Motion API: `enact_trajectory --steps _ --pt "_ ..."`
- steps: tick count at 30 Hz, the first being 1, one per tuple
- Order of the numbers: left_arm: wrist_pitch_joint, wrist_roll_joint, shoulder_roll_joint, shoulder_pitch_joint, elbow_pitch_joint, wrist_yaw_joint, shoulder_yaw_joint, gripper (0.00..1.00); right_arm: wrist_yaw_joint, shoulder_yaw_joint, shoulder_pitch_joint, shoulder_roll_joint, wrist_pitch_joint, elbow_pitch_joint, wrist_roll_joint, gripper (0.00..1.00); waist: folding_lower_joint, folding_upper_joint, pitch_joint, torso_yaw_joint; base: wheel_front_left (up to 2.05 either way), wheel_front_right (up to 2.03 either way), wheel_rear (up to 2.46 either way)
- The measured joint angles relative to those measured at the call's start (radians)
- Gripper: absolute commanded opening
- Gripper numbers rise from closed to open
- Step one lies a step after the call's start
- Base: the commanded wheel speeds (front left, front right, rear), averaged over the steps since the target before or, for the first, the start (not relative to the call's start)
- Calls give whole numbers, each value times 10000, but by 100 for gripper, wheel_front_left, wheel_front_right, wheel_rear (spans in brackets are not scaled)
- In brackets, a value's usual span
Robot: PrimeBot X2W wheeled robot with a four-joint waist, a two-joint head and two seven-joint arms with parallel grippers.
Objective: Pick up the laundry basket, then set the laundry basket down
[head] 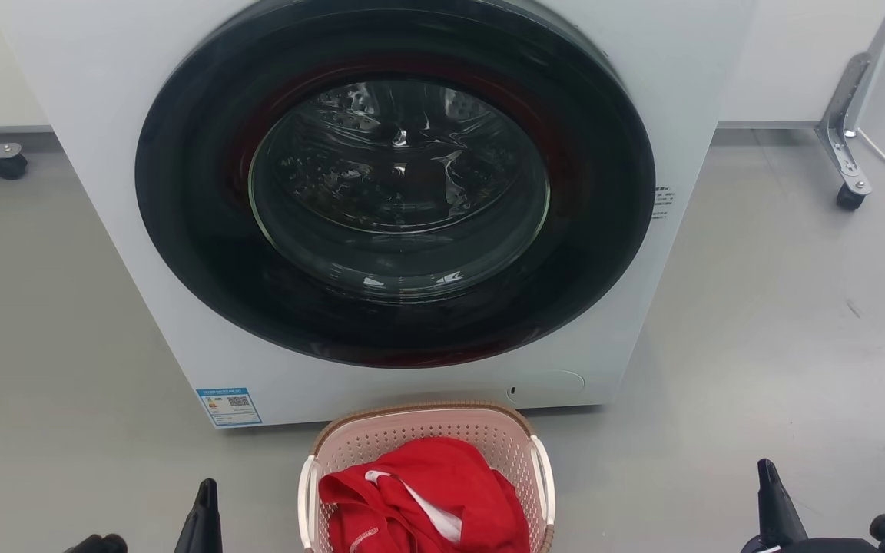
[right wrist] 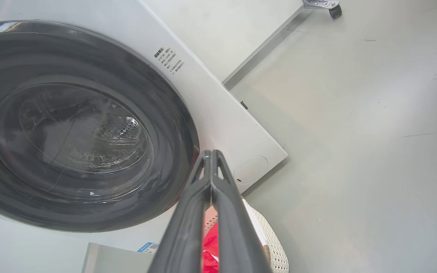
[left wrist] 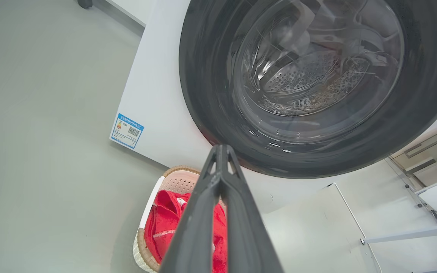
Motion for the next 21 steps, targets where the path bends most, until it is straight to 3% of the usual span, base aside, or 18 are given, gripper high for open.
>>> enact_trajectory --steps 21 --pt "771 -3164 -50 -573 441 -525 581 0 512 -719 -421 27 750 485 2917 0 0 0 36 -43 0 0 0"
